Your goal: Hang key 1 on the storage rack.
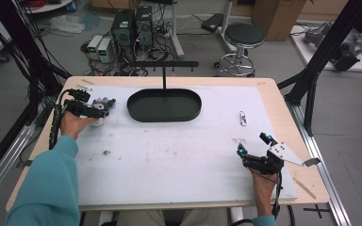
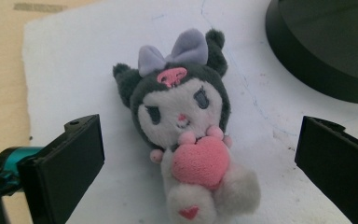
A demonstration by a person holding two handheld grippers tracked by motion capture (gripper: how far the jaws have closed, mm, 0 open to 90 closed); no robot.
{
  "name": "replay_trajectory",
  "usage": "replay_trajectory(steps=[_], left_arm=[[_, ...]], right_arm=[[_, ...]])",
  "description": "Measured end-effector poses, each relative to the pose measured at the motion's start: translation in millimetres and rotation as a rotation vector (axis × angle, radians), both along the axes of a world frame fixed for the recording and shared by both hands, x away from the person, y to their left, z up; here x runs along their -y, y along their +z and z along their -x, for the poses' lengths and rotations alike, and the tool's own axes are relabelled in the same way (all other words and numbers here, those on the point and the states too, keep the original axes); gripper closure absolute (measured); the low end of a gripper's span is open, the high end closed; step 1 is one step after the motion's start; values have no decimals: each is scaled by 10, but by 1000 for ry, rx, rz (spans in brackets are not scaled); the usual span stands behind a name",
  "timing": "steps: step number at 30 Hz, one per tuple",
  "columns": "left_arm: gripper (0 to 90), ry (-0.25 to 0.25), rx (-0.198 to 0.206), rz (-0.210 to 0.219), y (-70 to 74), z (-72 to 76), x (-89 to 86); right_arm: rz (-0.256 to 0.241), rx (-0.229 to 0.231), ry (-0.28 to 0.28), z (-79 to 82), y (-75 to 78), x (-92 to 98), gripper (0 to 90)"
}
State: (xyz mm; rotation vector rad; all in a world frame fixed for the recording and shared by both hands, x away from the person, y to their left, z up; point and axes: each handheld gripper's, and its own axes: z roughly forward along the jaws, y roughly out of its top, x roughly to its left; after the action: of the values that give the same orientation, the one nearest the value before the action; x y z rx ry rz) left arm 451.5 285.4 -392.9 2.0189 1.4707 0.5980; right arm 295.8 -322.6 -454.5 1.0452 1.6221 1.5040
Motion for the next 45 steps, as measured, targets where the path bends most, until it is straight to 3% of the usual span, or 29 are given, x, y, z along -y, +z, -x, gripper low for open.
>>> replay_trajectory(steps=[3, 5, 12, 21, 23, 25, 39, 40, 43, 45], left_arm=[[37, 3, -18, -22, -31, -15, 28], [135, 20, -51, -25, -58, -34, 16], [142, 31, -89, -34, -95, -49, 9], [172, 29, -146, -83, -173, -64, 75], [196, 48, -160, -56, -194, -79, 75], [201, 50, -165, -38, -196, -83, 75], [385, 81, -192, -41, -191, -80, 57], [396, 79, -193, -56, -194, -78, 63], [440, 70, -174, -88, -196, -59, 90], [485, 71, -162, -77, -191, -47, 75]], right_arm=[[-3, -2, 1, 1, 1, 0, 8], [-2, 0, 1, 0, 0, -1, 8], [-4, -3, 2, 2, 1, 0, 8], [-1, -1, 3, 0, 0, 1, 8], [-1, 0, 1, 0, 0, 0, 8], [-1, 0, 2, 1, 0, 0, 8], [-1, 0, 2, 0, 0, 0, 8], [-1, -1, 2, 1, 0, 0, 8], [-3, -1, 2, 1, 0, -1, 8], [-1, 0, 3, 1, 0, 0, 8]])
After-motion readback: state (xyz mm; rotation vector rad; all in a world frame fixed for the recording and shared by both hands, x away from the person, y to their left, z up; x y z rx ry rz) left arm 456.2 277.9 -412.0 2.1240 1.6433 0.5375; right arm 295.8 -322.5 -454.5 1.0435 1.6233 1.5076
